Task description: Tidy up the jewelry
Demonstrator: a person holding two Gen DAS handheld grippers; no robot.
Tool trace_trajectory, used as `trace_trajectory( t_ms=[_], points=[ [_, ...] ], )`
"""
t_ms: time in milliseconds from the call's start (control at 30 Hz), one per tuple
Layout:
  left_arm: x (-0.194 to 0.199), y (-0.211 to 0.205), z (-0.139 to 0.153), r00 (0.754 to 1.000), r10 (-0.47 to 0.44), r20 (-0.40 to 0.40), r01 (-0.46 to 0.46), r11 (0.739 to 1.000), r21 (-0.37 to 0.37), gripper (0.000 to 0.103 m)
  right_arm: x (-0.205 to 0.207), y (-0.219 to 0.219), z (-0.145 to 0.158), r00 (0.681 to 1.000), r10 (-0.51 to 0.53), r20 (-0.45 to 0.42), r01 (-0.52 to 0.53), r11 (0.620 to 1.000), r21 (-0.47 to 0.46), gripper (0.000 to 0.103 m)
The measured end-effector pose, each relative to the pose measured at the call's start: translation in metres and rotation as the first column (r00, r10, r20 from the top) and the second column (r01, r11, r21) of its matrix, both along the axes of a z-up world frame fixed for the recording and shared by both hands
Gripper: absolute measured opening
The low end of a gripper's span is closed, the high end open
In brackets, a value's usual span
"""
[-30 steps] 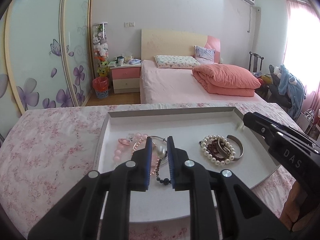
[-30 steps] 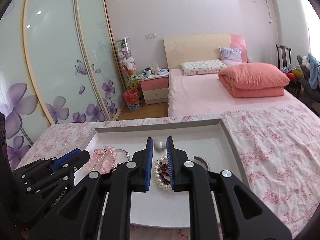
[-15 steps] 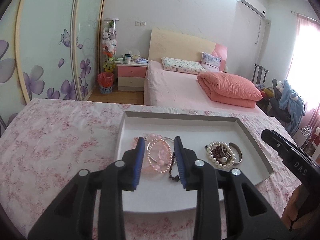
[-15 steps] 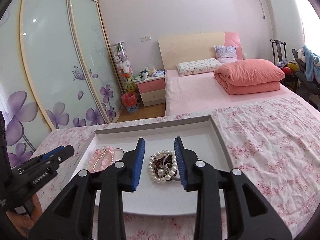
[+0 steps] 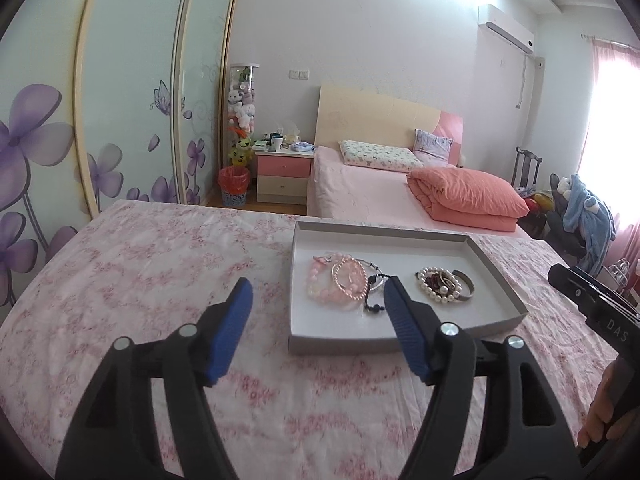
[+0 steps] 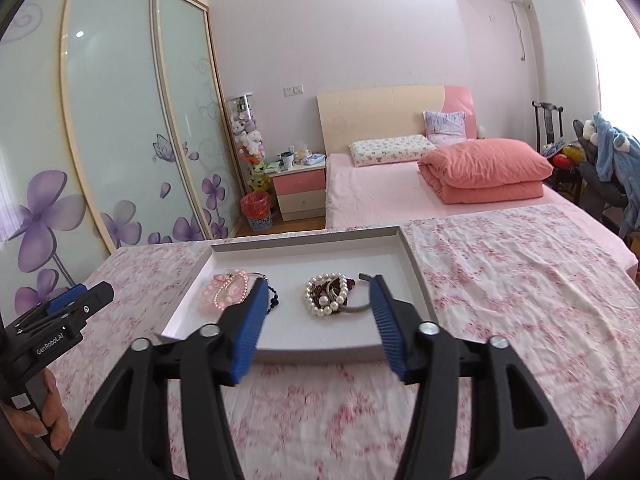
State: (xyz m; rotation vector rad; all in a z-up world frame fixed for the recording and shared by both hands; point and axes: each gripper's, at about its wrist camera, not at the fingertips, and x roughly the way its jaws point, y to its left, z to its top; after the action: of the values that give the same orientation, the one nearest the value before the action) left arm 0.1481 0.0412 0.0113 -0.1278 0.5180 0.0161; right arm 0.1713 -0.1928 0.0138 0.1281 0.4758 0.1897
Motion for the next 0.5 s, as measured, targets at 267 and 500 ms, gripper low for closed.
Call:
trace_trajectory(
  t_ms=[267, 500],
  points=[
    [-0.038, -0.002, -0.001, 1.000, -0.010, 0.021, 0.010, 1.000, -0.026, 0.083, -0.034, -0.004, 0.004, 0.999, -0.010, 0.045, 0.009, 1.000, 0.004, 0.094],
    [-0.067, -0.012, 0.005, 0.997, 0.006, 0.073, -0.008, 0.999, 0.032, 0.099, -0.052, -0.005, 0.002, 0.996, -0.035, 0.076, 0.037, 0.999, -0.015, 0.101]
  ],
)
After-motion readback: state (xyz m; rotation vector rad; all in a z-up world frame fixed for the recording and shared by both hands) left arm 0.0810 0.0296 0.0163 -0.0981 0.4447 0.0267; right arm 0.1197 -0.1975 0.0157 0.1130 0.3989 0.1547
